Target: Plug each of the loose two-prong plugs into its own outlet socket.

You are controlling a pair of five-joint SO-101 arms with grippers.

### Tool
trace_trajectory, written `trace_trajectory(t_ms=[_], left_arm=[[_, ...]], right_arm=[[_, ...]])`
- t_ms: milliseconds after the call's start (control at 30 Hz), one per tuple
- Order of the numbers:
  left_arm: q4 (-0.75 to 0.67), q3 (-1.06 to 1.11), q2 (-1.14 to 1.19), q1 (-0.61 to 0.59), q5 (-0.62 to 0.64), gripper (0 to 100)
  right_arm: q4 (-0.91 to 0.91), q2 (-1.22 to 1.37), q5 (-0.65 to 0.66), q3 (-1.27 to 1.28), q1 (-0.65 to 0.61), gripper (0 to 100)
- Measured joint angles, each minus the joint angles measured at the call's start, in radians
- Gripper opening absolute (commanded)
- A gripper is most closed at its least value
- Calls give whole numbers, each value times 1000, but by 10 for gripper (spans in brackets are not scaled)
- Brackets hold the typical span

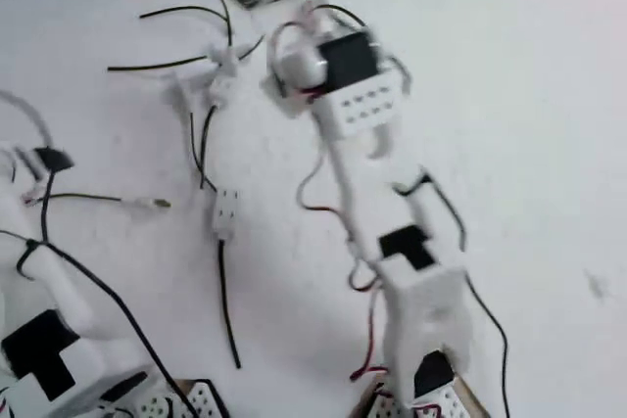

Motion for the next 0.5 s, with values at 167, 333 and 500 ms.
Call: trace_trajectory(t_ms=[167, 333, 500], left_arm=[[157, -123, 0, 166, -175, 343], [143, -144, 0, 270, -394, 343], [78, -144, 0, 302, -674, 343]], right_arm=[[0, -229, 2, 311, 126, 337], [-5, -371, 2, 641, 284, 337], [-87, -404, 0, 934, 434, 337]])
